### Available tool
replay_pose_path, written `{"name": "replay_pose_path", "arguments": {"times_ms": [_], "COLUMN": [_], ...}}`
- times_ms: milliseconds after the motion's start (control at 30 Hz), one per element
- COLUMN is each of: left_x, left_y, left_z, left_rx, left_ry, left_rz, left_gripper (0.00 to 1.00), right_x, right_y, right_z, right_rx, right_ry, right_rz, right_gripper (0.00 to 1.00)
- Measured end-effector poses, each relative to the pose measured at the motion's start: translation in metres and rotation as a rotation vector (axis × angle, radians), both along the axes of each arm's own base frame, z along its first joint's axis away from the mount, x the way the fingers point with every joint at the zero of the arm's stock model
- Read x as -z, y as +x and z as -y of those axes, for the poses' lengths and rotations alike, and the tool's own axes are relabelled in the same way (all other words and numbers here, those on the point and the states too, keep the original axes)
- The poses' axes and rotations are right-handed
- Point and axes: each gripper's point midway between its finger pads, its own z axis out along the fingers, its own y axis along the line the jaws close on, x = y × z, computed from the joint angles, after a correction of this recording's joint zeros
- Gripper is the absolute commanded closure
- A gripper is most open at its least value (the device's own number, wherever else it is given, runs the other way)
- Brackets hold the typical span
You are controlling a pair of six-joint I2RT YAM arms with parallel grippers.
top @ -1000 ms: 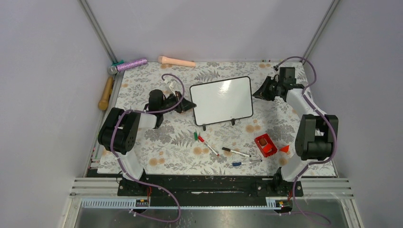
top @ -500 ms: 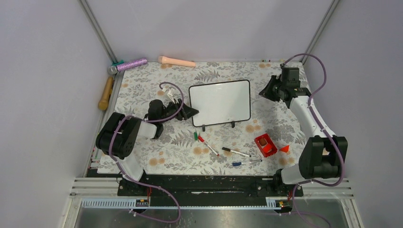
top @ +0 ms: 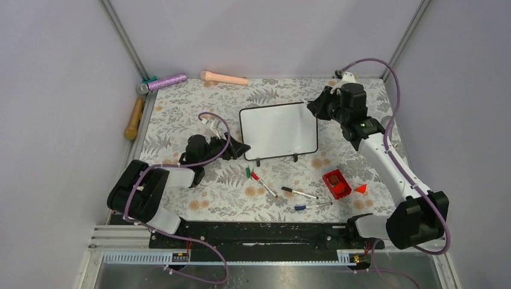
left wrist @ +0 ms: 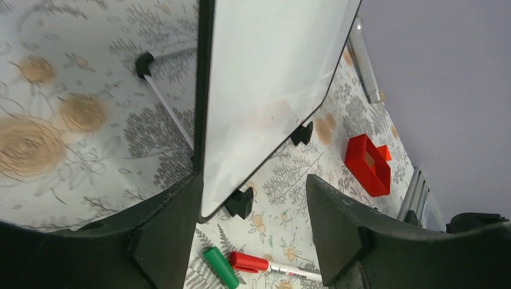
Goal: Write a sentence on the whiteboard
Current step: Hold the whiteboard on the whiteboard stand.
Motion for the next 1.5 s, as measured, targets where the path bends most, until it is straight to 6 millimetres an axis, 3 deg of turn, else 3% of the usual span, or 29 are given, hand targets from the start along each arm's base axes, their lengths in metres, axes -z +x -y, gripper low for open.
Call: {"name": "replay_pose_path", "arguments": {"times_ms": [133, 267, 367, 467, 567, 833, 1033, 1500], "left_x": [0.015, 0.030, 0.023, 0.017, 0.013, 0.010, 0.014, 0.028], "left_y": [-0.017, -0.032, -0.029, -0.026, -0.025, -0.011, -0.003, 0.008], "left_z": [0.008, -0.009, -0.013, -0.014, -0.012, -0.002, -0.001, 0.000], "left_rx": [-0.001, -0.070, -0.102, -0.112, -0.110, -0.077, -0.082, -0.089], "left_ry": [0.022, 0.052, 0.048, 0.036, 0.025, 0.008, 0.016, -0.045], "left_rz": [-0.035, -0.064, -0.038, -0.015, -0.010, -0.010, -0.026, -0.063], "left_gripper": [0.37, 0.36, 0.36, 0.36, 0.37, 0.40, 0.41, 0.43], "right_x": [-0.036, -0.082, -0.113, -0.126, -0.119, -0.076, -0.014, -0.011], "right_y": [0.000, 0.017, 0.029, 0.029, 0.021, -0.004, -0.018, -0.036], "right_z": [-0.037, -0.058, -0.070, -0.082, -0.101, -0.145, -0.145, -0.171], "right_rx": [-0.079, -0.091, -0.086, -0.092, -0.123, -0.170, -0.150, -0.221], "right_ry": [0.010, 0.028, 0.053, 0.082, 0.092, 0.027, -0.039, -0.067], "right_rz": [0.085, 0.170, 0.224, 0.239, 0.209, 0.142, 0.071, 0.170], "right_gripper": [1.00, 1.00, 1.00, 1.00, 1.00, 1.00, 1.00, 1.00]}}
